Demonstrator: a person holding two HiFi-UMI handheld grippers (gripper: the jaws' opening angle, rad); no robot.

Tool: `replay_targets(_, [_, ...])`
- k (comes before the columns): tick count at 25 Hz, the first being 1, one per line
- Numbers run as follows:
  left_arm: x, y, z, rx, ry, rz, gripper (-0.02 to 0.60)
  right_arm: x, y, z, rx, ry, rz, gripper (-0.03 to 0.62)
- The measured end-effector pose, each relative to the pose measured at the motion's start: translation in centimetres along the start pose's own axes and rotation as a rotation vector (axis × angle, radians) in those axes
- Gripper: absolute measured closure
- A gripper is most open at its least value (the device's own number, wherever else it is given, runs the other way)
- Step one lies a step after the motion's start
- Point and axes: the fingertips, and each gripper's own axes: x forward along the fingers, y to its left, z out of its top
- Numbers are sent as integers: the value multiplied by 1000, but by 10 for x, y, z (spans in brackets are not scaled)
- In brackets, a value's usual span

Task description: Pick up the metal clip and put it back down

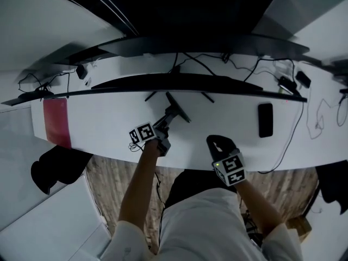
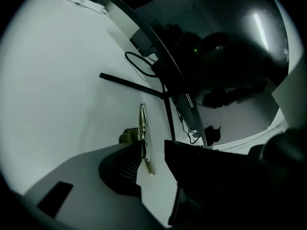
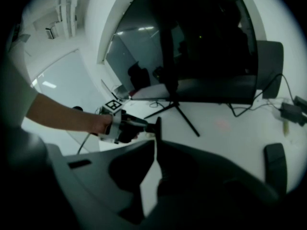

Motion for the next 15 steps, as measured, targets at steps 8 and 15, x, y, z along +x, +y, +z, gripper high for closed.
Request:
replay_targets(8, [10,6,3,-146,-67,-65,537,-1,-9,-13,26,19,-16,557])
replay_targets(15, [10,-5,1,-147,-78,-118,545,-5,-4,-10,21,14,-20,557])
